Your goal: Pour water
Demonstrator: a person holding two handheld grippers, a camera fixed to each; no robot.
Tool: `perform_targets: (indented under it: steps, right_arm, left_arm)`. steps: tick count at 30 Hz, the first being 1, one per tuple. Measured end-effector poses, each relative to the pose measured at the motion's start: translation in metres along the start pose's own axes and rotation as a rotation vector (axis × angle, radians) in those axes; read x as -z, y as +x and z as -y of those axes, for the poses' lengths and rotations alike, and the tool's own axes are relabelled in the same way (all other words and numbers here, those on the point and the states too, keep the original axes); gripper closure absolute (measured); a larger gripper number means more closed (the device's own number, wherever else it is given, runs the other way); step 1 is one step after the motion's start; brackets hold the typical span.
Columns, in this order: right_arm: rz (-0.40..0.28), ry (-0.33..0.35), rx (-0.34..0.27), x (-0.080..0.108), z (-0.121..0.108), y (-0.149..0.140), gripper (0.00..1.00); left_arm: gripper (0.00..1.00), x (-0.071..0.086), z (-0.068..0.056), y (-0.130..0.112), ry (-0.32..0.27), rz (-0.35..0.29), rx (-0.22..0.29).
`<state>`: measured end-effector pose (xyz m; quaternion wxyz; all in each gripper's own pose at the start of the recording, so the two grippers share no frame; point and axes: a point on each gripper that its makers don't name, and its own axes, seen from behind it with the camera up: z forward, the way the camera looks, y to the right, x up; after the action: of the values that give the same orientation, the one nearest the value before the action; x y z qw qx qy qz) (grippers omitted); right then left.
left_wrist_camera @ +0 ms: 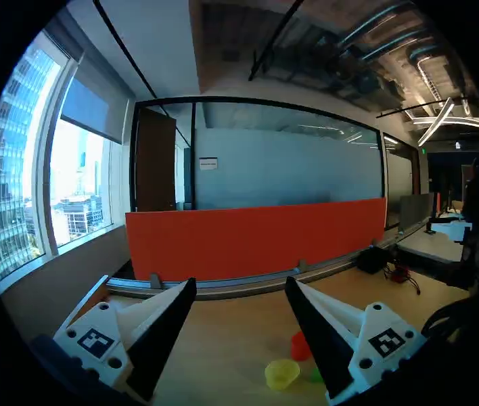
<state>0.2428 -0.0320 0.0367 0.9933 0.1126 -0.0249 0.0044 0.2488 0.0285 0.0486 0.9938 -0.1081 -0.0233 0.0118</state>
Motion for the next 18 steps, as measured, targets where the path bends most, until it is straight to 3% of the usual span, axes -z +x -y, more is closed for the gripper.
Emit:
perform_targets:
  steps: [8, 12, 18]
  right_arm:
    - [-0.006, 0.170, 0.000, 0.010, 0.035, 0.006, 0.01]
    - [-0.012, 0.273, -0.005, 0.017, 0.059, 0.011, 0.01]
    - [-0.018, 0.358, -0.011, 0.022, 0.076, 0.012, 0.01]
  left_arm:
    - [0.02, -0.003, -0.033, 0.008, -0.134, -0.014, -0.009]
    - [0.02, -0.002, -0.056, 0.011, -0.220, -0.016, -0.003]
    - [0.02, 0.001, -0.085, 0.013, -0.332, -0.021, 0.000]
